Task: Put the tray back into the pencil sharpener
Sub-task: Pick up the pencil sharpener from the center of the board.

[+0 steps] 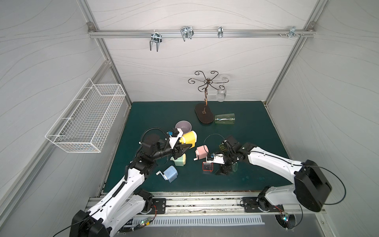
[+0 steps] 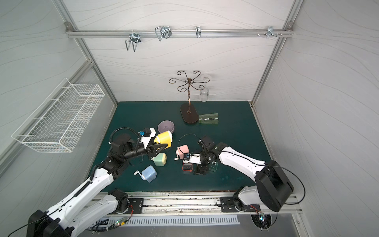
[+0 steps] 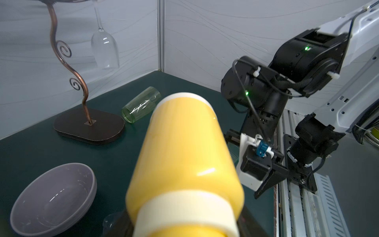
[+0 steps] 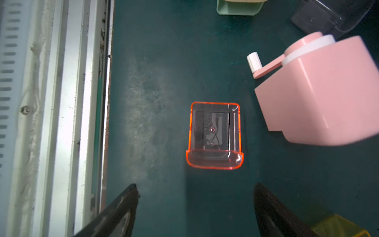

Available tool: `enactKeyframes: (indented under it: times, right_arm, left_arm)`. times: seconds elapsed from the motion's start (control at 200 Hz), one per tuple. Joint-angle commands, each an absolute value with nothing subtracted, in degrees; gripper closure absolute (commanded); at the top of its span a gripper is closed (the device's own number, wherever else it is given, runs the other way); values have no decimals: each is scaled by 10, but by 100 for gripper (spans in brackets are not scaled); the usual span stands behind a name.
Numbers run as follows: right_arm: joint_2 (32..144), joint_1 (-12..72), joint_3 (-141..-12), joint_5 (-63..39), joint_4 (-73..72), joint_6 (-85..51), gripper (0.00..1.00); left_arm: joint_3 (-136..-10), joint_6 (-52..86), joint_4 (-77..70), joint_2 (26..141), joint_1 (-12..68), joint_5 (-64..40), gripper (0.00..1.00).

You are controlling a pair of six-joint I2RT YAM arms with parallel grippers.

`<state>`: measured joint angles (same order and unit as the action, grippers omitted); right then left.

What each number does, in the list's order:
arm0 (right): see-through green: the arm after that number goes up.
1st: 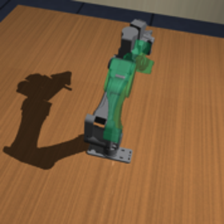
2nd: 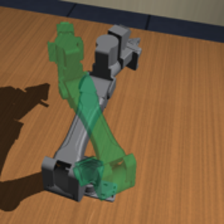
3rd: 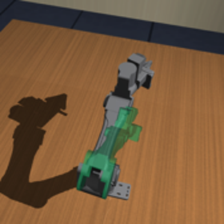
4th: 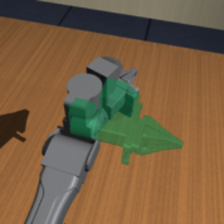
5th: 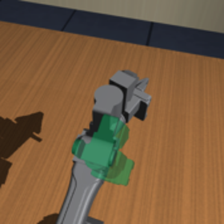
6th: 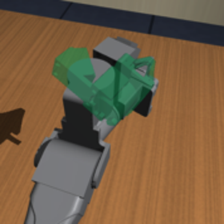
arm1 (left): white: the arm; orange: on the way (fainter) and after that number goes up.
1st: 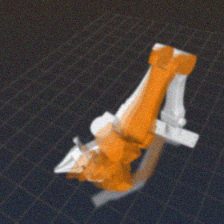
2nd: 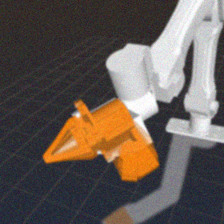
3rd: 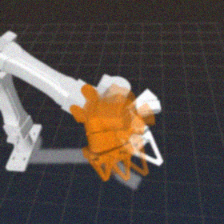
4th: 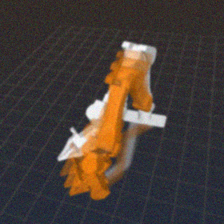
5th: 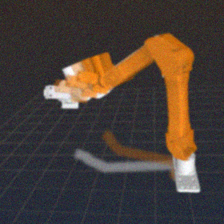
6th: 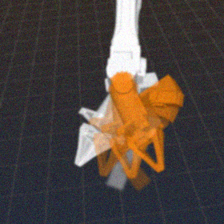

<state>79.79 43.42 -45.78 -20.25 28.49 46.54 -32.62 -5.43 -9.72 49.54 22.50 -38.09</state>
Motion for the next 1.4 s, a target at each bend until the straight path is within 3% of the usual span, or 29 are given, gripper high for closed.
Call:
enactKeyframes:
  times: [0.0, 0.32, 0.635, 0.946, 1.201, 1.396]
  right_arm:
    - [833, 440, -458, -190, 226, 466, 12]
    - [898, 449, -481, -189, 205, 475, 10]
    - [925, 456, -495, -183, 231, 500, 21]
    - [936, 468, -492, -172, 242, 508, 20]
    - [957, 470, -509, -171, 260, 513, 32]
    - [953, 471, -507, -173, 262, 512, 35]
  left_arm:
    - [-333, -48, -160, 480, 226, -362, 100]
    - [-330, -41, -162, 472, 226, -338, 100]
    - [-335, -47, -152, 474, 226, -334, 100]
    - [-340, -53, -154, 479, 226, -331, 100]
    - [-340, -50, -159, 486, 226, -336, 100]
    - [-342, -51, -164, 489, 226, -336, 100]
